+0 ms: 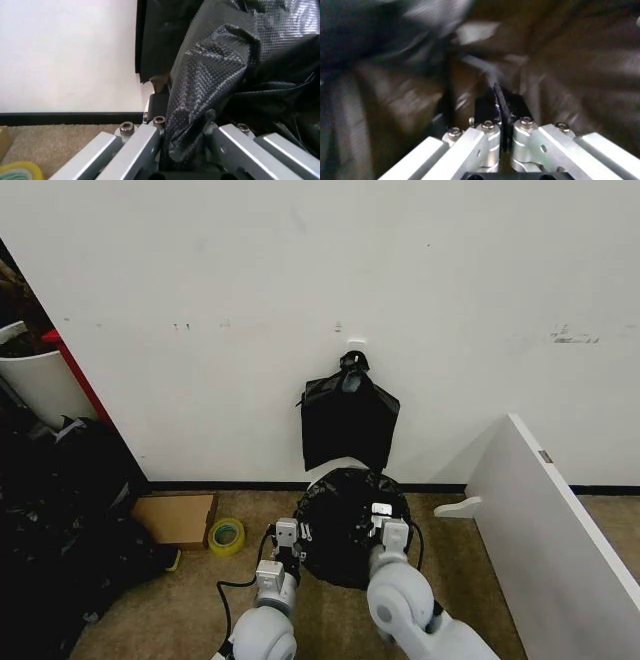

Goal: Place the garbage bag over the trash bin.

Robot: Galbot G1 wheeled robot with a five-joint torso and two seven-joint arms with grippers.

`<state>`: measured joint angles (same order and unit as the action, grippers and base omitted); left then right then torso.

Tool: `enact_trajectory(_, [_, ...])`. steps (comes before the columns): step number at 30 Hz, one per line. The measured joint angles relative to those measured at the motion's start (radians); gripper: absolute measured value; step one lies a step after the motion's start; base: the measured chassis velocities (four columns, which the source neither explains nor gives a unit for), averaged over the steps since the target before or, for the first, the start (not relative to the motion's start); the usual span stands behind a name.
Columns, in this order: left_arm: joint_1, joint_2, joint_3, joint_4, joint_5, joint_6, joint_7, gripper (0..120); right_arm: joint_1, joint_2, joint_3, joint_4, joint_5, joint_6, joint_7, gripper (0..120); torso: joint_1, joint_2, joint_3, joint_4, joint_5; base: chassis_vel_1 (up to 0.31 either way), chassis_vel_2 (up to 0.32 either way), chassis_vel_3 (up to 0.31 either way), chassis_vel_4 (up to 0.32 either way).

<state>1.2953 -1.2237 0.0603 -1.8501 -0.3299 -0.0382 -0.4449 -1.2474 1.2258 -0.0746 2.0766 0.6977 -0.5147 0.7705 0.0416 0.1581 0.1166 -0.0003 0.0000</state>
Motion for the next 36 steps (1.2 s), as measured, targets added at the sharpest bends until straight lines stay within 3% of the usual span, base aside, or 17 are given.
enact_trajectory(5, [-0.001,-0.002,0.003,0.001,-0.009,0.000,0.002,0,-0.032,-0.010,-0.033,0.044,-0.008,0.006,-0.078,0,0.000,0.000,0.000,0.0000,-0.0001,0.000,0.000,0.000,0.000])
enact_trajectory(11, [0.007,-0.002,0.011,-0.010,-0.011,0.001,0.010,0,0.034,0.033,-0.066,-0.001,-0.020,0.057,-0.109,0,0.000,0.000,0.000,0.0003,-0.0001,0.000,0.000,0.000,0.000])
enact_trajectory(22, [0.025,0.008,0.021,-0.016,-0.009,-0.008,0.029,0,0.181,0.146,-0.099,-0.222,-0.043,0.144,0.015,0,0.000,0.000,0.000,0.0003,-0.0001,0.000,0.000,0.000,0.000])
enact_trajectory(36, [0.023,0.019,0.023,-0.032,-0.019,-0.011,0.031,0,0.203,0.139,-0.061,-0.349,-0.023,0.104,0.083,0,0.000,0.000,0.000,0.0001,-0.0001,0.000,0.000,0.000,0.000])
